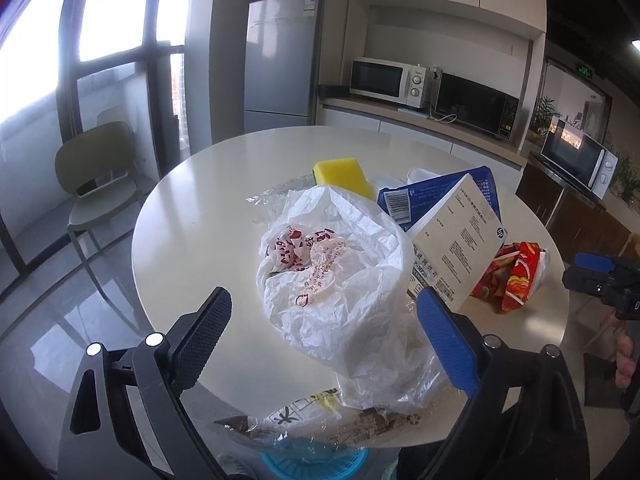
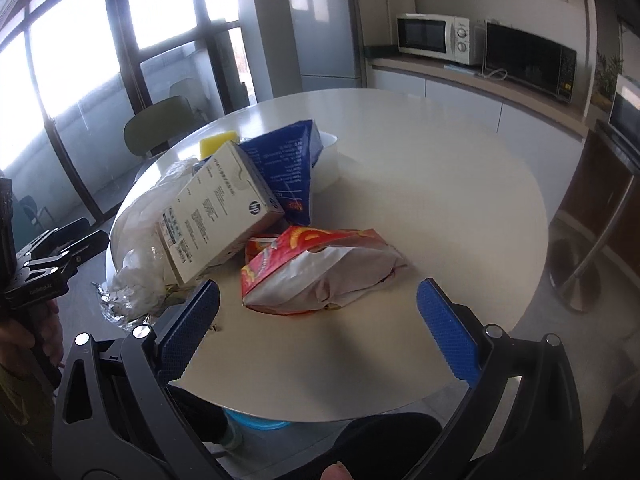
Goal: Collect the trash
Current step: 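Grasp the white red-printed plastic bag with left tool while right grasps red snack bag, then carry both held bags down toward the blue mesh wastebasket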
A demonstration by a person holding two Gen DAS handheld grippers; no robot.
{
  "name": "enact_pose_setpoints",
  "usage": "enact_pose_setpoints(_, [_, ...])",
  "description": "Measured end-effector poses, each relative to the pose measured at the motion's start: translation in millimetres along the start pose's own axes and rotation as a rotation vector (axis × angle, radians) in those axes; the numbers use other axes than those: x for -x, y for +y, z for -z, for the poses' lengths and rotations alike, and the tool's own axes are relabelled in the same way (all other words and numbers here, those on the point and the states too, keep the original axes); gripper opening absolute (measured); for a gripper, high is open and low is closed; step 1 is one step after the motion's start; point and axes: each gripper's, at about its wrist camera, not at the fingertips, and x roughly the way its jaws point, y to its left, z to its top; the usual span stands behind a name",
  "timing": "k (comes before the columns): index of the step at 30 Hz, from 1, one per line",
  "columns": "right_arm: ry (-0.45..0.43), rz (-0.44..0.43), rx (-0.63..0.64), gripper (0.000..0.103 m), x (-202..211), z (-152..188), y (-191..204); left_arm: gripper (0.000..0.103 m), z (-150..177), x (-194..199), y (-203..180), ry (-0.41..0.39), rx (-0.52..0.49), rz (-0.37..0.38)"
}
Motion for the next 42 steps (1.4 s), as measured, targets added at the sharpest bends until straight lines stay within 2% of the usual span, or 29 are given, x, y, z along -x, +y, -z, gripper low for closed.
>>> enact_pose_setpoints(2, [0.026,-0.022,-0.039,0.087,-14.0,0.0,-4.1,0.087,-1.1,-6.7,0.9,0.01,0.005,0.005])
enact_pose_setpoints(5, [0.053,-0.044,-0.085,0.084,-30.0,-1.7,-6.8,0.082,-2.9,-16.4,1.0,0.027,0.013,0.023])
enact_pose_setpoints(8, [0.077,-0.052,-0.098,0.076,-39.9,-1.4,-4.7,0.072,-3.6,-25.3,-3.0,0.038,-0.003,0.052])
enact_pose_setpoints(10, [0.092,-0.064,-0.104,0.069,-45.0,-1.8,-3.5,0.06,-4.2,-31.4,-5.8,0.048,-0.026,0.048])
enact_pose_setpoints(12, [0.098,-0.077,-0.099,0.057,-47.3,-3.0,-1.2,0.033,-6.5,-36.8,-6.0,0.058,-0.041,0.034])
enact_pose_setpoints(13, [0.097,-0.08,-0.098,0.046,-47.6,-3.1,0.1,0.027,-7.0,-38.2,-4.6,0.061,-0.04,0.027])
enact_pose_setpoints(15, [0.096,-0.078,-0.097,0.04,-48.6,-5.7,0.8,0.013,-8.5,-39.7,-0.8,0.064,-0.035,0.027])
enact_pose_setpoints(17, [0.089,-0.067,-0.079,0.034,-49.1,-4.7,3.4,0.007,-10.0,-39.1,1.3,0.055,-0.041,0.015])
enact_pose_setpoints(19, [0.069,-0.052,-0.08,0.021,-45.1,-5.4,3.3,0.006,-12.9,-35.2,4.4,0.033,-0.04,-0.007])
enact_pose_setpoints(23, [0.035,-0.029,-0.068,0.015,-36.4,-7.3,2.2,0.004,-23.8,-26.8,12.4,-0.002,-0.036,-0.027])
enact_pose_setpoints(33, [-0.037,0.018,-0.047,0.012,-7.8,-3.9,-7.1,0.003,-54.3,13.8,34.2,-0.11,0.02,-0.067])
enact_pose_setpoints(42, [-0.109,0.044,-0.033,0.011,23.8,-1.7,-13.3,0.003,-66.3,65.8,33.8,-0.204,0.039,-0.099])
